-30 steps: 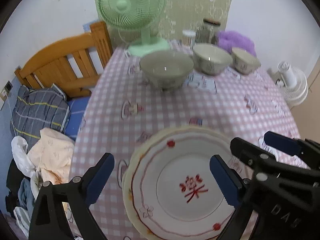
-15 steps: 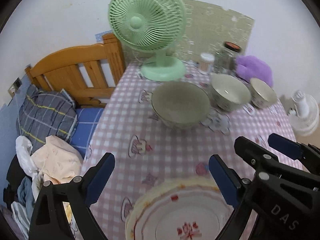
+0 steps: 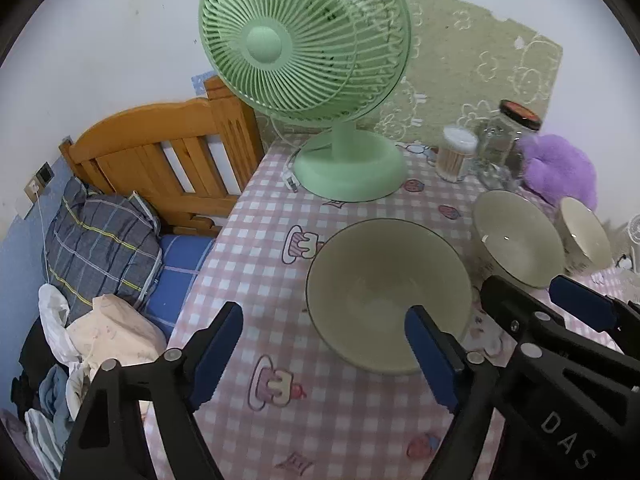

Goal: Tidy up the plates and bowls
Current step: 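Move both grippers to the large olive-green bowl and grasp its rim, then lift the olive-green bowl with both grippers and carry it beside the plate stack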

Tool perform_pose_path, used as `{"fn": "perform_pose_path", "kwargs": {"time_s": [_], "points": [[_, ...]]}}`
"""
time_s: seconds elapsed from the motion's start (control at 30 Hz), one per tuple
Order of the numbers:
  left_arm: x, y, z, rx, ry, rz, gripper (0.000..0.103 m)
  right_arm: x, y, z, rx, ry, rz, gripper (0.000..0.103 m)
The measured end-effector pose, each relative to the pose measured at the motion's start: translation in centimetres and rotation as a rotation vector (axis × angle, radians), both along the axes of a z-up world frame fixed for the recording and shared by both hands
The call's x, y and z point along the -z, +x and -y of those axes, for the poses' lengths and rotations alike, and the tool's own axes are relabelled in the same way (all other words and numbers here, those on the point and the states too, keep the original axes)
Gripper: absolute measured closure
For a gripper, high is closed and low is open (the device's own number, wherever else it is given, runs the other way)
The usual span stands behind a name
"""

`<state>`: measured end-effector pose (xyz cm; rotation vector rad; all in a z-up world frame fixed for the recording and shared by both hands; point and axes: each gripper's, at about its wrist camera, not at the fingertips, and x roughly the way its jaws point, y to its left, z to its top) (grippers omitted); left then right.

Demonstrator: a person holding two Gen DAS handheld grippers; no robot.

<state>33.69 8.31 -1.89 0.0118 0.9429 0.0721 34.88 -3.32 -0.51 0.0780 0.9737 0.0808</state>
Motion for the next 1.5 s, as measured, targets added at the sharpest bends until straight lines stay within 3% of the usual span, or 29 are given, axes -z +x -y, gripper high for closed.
{"fn": "perform_pose_path", "kwargs": {"time_s": [0.17,0.23,0.37,0.43,0.53,0.63,0.7,0.8,1.1,1.5], "points": [[2.1,2.1,-0.4,-0.006,-0.019,-0.024,0.025,2.0,2.6,-0.3,-0.009,0.006,-0.019,0.038],[3.1,2.9,-0.6,-0.02,-0.026,-0.045,0.036,2.8,3.3,-0.5,-0.016,0.012,-0.03,0.041],[4.4,3.7,-1.0,-0.03,-0.032,-0.071,0.045,4.2,4.5,-1.1,-0.041,0.016,-0.06,0.048],[4.8,4.0,-1.0,-0.036,-0.013,-0.08,0.058,4.7,4.9,-1.3,-0.043,0.009,-0.068,0.054],[5.6,4.7,-0.9,-0.03,-0.018,-0.11,0.067,5.5,5.6,-1.4,-0.049,0.003,-0.083,0.066],[6.0,5.2,-1.0,-0.023,-0.022,-0.113,0.072,6.2,6.0,-1.5,-0.056,-0.002,-0.09,0.07],[6.3,5.3,-0.9,-0.005,-0.038,-0.117,0.075,6.6,6.4,-1.6,-0.061,-0.006,-0.094,0.079],[6.4,5.4,-0.8,-0.002,-0.006,-0.108,0.083,6.9,6.6,-1.9,-0.068,-0.043,-0.078,0.086],[6.2,4.9,-1.3,0.006,-0.025,-0.145,0.085,6.4,6.0,-2.0,-0.068,-0.045,-0.088,0.087],[3.8,1.4,-0.1,0.063,-0.02,-0.115,0.085,3.9,1.7,-1.0,-0.025,-0.054,-0.085,0.087]]}}
